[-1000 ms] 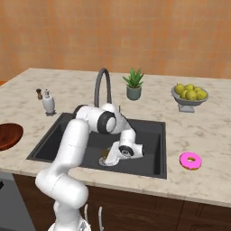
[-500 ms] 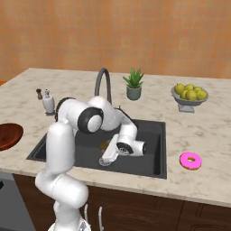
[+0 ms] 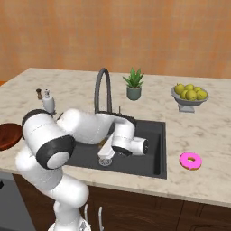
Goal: Pick the avocado from the sink and place it in the bowl. Then pick the bowl and place it in the microwave. Then close the microwave door and press the start button.
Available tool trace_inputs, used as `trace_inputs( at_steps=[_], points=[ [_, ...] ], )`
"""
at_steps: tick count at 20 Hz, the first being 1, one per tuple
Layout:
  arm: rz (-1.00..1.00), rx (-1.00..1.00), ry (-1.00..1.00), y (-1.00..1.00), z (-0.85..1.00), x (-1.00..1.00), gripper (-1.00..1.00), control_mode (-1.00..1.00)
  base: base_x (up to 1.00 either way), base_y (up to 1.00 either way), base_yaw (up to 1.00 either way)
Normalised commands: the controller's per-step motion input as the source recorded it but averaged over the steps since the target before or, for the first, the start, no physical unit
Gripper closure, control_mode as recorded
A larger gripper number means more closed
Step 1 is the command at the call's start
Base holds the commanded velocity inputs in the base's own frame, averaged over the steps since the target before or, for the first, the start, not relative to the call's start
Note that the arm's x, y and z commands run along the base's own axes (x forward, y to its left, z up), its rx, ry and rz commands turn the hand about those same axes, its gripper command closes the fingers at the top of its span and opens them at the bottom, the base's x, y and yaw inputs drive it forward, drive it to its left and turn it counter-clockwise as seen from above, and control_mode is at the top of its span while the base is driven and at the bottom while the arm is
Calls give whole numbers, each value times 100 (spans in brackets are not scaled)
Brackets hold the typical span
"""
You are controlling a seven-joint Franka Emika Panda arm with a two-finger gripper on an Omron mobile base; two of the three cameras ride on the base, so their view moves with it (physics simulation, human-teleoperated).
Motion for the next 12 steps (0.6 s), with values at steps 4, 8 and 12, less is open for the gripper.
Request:
trace_inputs(
  at_steps=[4, 8, 12],
  points=[
    [-1, -10, -3, 14, 100, -100, 100, -100, 0, 0, 0],
    [0, -15, -7, 59, 100, -91, 100, -100, 0, 0, 0],
    [0, -25, 0, 98, 99, -75, 100, -100, 0, 0, 0]
  ],
)
